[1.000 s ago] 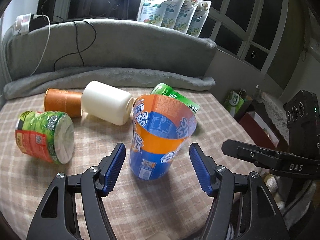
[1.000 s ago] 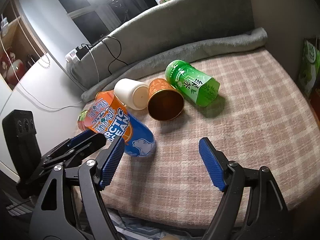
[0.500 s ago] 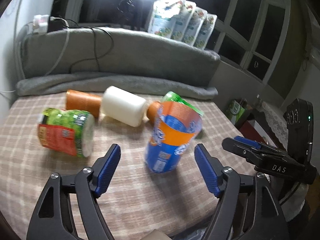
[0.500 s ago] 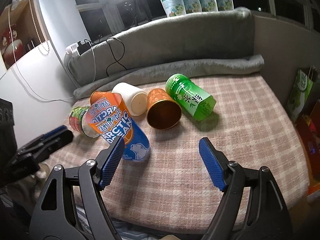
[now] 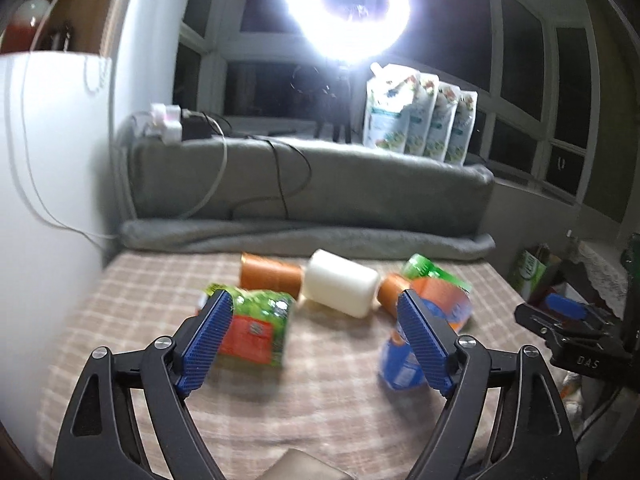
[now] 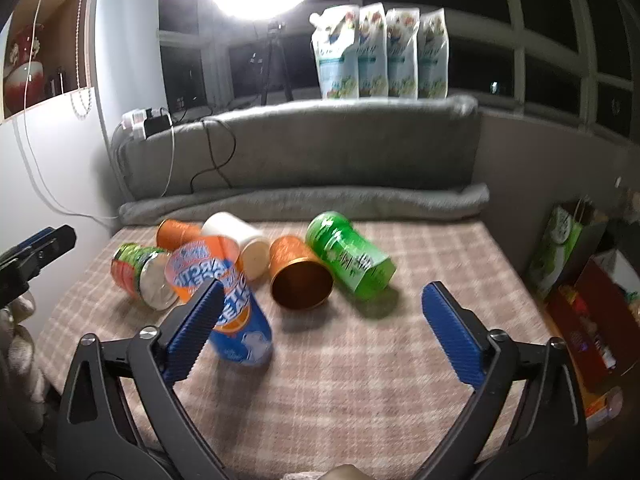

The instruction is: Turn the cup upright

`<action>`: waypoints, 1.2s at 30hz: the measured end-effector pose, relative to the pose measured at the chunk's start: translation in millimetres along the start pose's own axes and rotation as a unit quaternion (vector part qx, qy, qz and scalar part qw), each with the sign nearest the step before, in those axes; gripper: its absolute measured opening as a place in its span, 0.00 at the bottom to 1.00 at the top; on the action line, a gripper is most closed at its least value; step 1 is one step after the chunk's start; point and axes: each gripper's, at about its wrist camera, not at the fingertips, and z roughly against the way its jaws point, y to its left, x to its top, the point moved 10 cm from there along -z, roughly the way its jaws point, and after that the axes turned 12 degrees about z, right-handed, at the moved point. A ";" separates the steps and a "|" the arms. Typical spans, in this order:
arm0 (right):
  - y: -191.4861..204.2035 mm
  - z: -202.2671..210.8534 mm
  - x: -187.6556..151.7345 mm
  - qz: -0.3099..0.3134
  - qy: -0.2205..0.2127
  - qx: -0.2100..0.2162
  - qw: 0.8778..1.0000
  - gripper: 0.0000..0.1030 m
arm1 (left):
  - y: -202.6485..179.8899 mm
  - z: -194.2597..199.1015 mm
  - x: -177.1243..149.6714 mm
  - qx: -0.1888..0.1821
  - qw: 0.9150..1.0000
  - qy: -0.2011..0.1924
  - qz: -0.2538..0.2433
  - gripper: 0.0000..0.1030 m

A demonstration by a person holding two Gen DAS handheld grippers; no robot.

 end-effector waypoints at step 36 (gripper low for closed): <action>-1.3 10.6 19.1 0.012 -0.042 -0.045 0.998 1.00 | 5.2 10.5 13.5 -0.001 1.000 -0.023 0.020 0.88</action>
